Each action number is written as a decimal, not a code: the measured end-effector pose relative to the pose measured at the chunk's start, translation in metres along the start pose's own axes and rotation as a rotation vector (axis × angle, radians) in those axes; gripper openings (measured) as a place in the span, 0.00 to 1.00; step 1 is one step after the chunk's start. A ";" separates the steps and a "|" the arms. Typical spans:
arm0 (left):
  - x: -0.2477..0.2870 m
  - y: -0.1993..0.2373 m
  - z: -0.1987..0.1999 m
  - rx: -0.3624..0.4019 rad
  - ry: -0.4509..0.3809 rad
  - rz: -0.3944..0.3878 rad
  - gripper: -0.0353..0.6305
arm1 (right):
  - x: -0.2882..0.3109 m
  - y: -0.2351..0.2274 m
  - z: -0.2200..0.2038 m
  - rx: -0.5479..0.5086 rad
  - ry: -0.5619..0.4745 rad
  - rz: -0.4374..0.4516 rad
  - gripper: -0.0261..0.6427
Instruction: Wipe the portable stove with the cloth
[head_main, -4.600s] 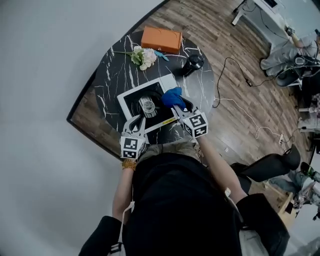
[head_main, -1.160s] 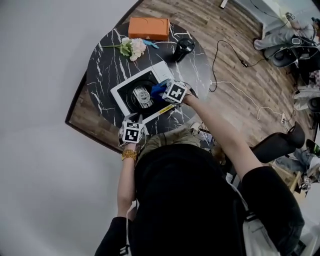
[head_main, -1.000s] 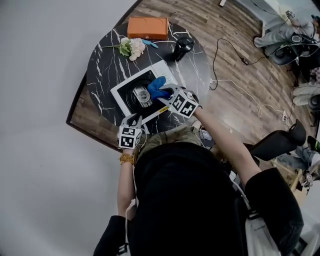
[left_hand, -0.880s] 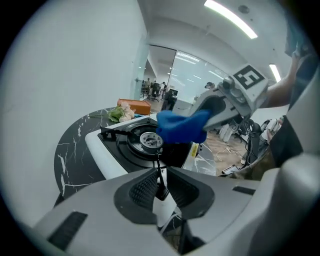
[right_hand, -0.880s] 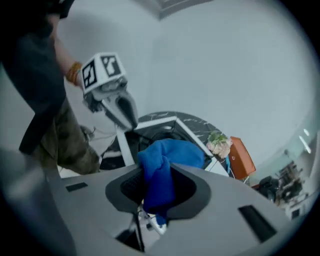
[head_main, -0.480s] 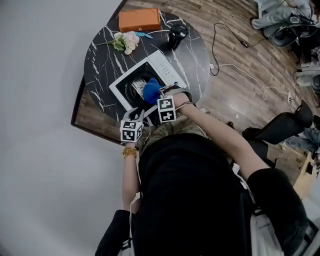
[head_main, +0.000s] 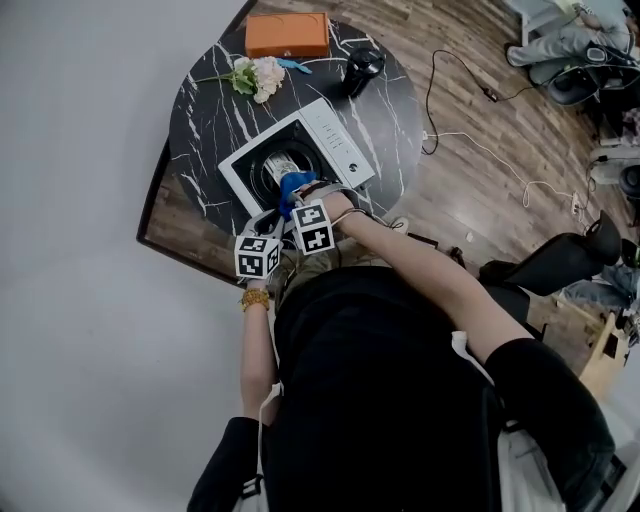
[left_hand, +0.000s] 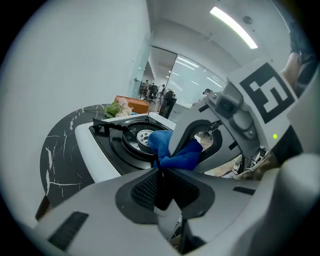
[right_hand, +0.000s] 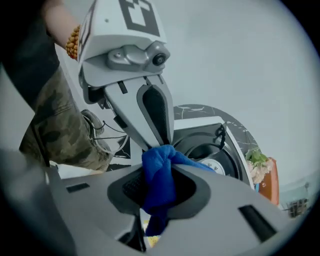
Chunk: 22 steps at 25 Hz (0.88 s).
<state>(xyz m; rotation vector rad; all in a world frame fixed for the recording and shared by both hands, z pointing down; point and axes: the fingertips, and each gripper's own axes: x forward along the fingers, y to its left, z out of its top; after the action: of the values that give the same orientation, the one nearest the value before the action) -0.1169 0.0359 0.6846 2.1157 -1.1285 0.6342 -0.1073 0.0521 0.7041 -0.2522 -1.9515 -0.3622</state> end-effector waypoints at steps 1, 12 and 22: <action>-0.003 -0.001 0.001 -0.007 -0.019 -0.018 0.14 | -0.004 -0.001 0.000 0.031 -0.050 -0.006 0.11; -0.057 -0.078 0.056 0.507 -0.146 -0.226 0.42 | -0.158 -0.007 0.045 0.693 -0.903 0.062 0.14; -0.036 -0.039 0.058 0.589 -0.050 -0.012 0.16 | -0.150 -0.013 0.019 0.824 -0.839 -0.036 0.24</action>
<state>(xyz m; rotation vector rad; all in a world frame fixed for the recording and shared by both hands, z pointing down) -0.0954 0.0289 0.6088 2.6357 -1.0387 1.0085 -0.0685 0.0459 0.5571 0.2150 -2.7311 0.6424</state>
